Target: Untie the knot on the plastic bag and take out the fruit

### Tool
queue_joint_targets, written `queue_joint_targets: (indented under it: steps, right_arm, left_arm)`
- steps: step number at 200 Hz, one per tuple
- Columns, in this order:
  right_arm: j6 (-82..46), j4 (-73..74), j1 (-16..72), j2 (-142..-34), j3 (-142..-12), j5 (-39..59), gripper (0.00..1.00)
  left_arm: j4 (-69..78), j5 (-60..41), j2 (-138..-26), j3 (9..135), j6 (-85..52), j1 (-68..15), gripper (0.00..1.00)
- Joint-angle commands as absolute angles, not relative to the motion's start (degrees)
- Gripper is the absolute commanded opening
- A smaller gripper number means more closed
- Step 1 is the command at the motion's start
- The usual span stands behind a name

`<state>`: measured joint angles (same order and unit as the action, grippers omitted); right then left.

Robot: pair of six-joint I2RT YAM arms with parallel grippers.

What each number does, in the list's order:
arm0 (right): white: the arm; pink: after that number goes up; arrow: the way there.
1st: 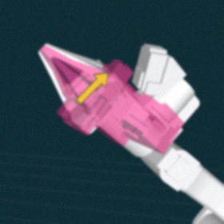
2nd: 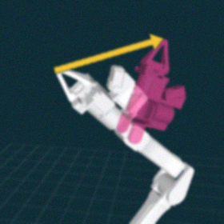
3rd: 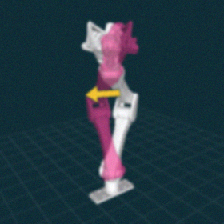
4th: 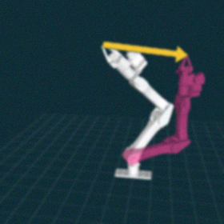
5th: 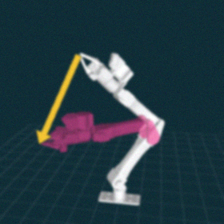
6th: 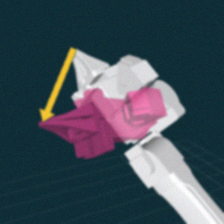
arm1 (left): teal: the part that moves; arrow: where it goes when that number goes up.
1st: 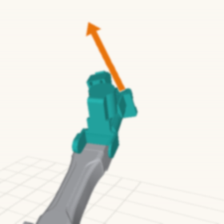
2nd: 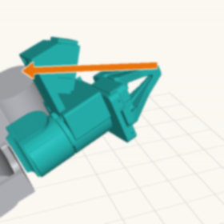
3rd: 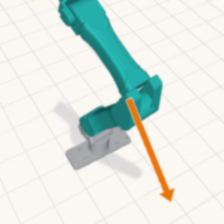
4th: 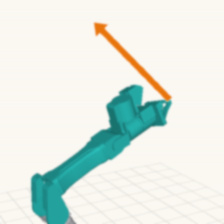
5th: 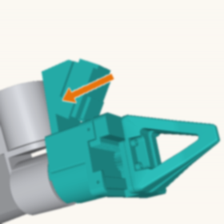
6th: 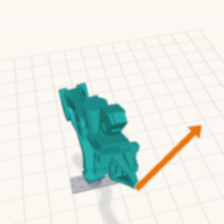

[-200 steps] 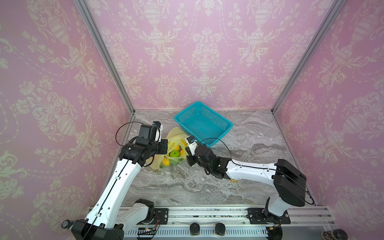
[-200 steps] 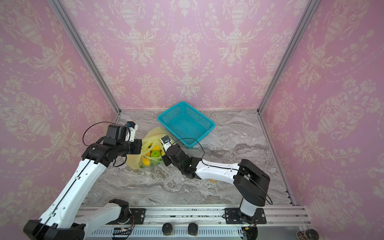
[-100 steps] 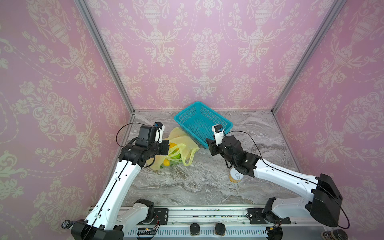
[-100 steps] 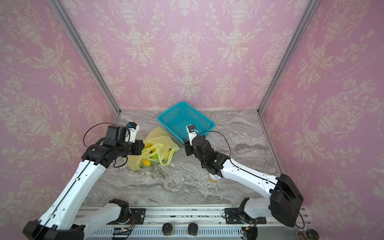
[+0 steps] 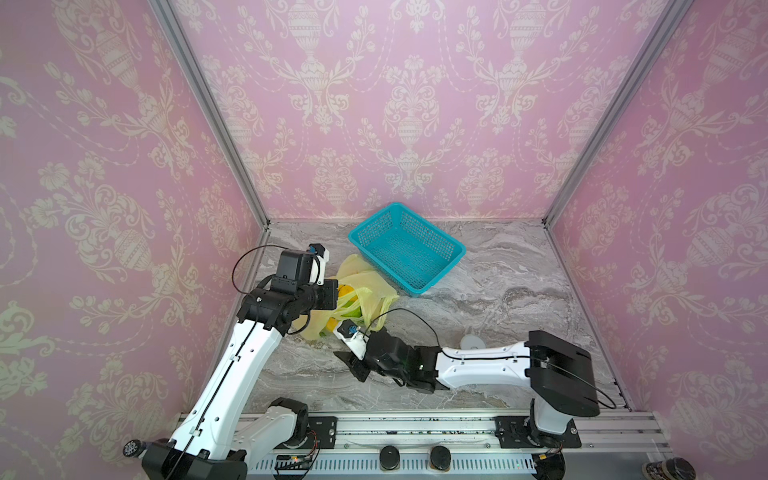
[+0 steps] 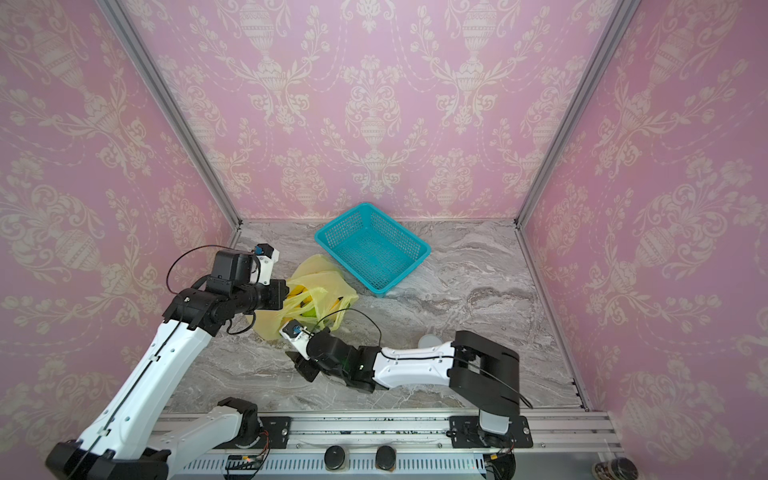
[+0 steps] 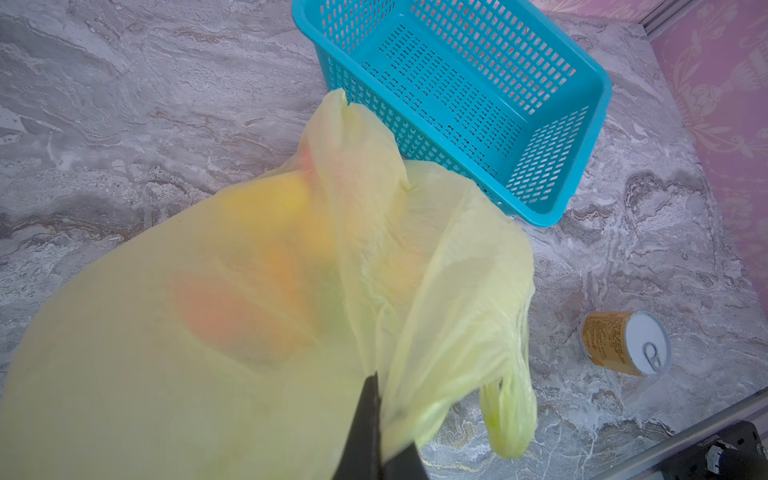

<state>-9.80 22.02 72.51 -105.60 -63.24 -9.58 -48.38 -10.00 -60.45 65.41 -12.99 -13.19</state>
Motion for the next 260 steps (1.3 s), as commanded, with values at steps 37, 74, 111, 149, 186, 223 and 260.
queue_joint_targets:
  steps: [37,74,111,149,186,223,260]
  right_arm:
    - [-12.69,24.28,64.97,-109.43,-66.07,-16.49,0.32]
    - [-13.30,26.43,58.21,-105.61,-61.49,-17.33,0.32]
    - [-12.63,25.11,55.65,-105.22,-62.64,-18.47,0.34]
    - [-12.92,23.48,55.46,-108.70,-66.71,-14.34,0.42]
    - [-12.84,17.45,56.07,-115.19,-76.10,-8.00,0.49]
    - [-12.39,3.52,56.23,-123.64,-88.51,-8.01,0.60]
    - [-14.26,3.50,56.25,-123.58,-85.80,-7.14,0.83]
  left_arm:
    - [-47.78,-9.78,-58.23,63.64,-12.66,-12.77,0.00]
    - [-47.67,-10.29,-58.45,63.50,-12.66,-12.75,0.00]
    - [-47.46,-11.35,-58.62,63.19,-12.71,-12.77,0.00]
    - [-47.20,-12.28,-58.36,63.26,-12.73,-12.77,0.00]
    - [-47.10,-12.74,-58.44,63.02,-12.77,-12.82,0.00]
    - [-47.10,-12.41,-58.18,63.00,-12.73,-12.73,0.00]
    - [-47.19,-12.00,-58.18,62.93,-12.74,-12.80,0.00]
